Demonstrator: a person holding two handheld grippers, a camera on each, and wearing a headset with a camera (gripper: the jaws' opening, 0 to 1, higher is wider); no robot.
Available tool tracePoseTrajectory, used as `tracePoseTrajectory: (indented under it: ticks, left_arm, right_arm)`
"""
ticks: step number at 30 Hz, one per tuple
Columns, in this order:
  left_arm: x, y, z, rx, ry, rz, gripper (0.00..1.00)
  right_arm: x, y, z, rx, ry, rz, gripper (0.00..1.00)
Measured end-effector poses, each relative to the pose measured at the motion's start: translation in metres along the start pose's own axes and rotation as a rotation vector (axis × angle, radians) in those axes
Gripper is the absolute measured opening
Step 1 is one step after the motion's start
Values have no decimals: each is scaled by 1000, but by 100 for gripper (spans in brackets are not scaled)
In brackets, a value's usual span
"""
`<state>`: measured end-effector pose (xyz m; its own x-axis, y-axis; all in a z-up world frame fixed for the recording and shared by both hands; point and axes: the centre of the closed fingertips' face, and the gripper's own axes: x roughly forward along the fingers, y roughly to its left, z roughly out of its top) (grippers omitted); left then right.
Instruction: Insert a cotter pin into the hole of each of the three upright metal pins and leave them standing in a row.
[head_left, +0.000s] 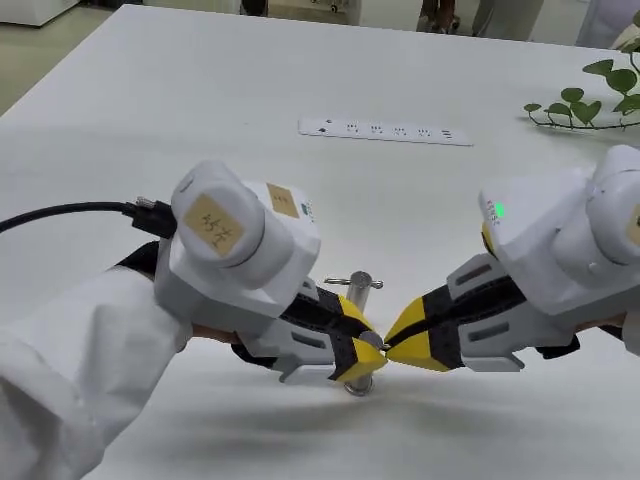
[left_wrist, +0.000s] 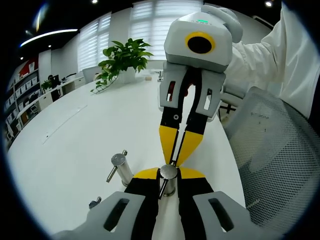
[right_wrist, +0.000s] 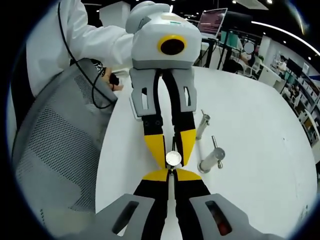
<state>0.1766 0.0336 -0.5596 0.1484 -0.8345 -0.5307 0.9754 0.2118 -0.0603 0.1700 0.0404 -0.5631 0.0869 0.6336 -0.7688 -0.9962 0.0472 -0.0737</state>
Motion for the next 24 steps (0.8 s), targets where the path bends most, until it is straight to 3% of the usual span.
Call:
tracePoseTrajectory:
  ticks: [8,12,16,21,24]
  left_arm:
    - [0,-2,0,22,1,-2,10]
    - [-2,-2,-1,85,22,13,11]
    - [-11,1,0,102,13,50,24]
    - [-26,-6,-3,56,-16,50,32]
    - [-37,-11,-1,-12,-77,60,36]
  right_arm:
    - [0,2,2,5,-2,5,0]
    - [0,3,5,15,-12,3,0]
    - [-2,4,8,34,-26,-6,6]
    - [-3,6,10,42,-32,-19,12]
    - [0,4,10,48,-35,-40,18]
